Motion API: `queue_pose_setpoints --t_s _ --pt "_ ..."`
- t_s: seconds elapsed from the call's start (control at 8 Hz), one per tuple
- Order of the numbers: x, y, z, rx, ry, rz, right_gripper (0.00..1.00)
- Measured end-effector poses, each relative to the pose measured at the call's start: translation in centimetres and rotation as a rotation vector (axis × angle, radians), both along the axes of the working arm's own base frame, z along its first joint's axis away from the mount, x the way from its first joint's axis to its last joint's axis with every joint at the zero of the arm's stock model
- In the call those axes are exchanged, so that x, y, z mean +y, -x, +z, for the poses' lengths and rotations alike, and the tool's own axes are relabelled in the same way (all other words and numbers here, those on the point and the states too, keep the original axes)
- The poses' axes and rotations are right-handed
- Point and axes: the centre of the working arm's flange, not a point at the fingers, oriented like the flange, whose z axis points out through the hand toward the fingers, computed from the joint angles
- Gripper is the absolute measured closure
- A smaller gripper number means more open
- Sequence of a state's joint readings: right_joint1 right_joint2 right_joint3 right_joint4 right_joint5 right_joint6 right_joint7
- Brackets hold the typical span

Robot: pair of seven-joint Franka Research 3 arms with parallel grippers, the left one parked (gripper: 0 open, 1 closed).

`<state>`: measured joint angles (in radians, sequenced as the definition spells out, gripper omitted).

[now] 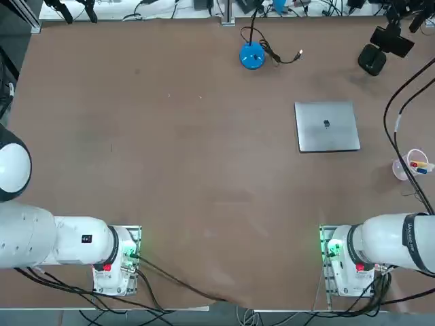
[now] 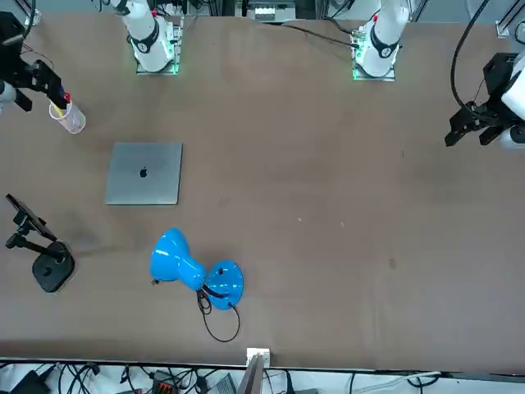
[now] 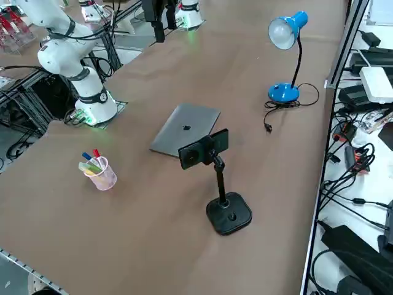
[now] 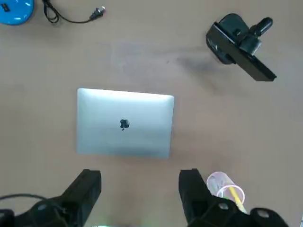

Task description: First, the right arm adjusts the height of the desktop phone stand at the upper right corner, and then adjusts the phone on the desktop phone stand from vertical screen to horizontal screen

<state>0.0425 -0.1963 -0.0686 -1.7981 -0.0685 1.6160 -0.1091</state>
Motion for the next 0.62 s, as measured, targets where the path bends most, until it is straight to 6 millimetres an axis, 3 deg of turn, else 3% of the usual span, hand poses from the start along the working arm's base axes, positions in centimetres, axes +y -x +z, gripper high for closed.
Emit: queue_pose_setpoints --t_s 0.62 --pt "0.96 -1.22 0.05 -0.008 -0.083 -0.009 0.0"
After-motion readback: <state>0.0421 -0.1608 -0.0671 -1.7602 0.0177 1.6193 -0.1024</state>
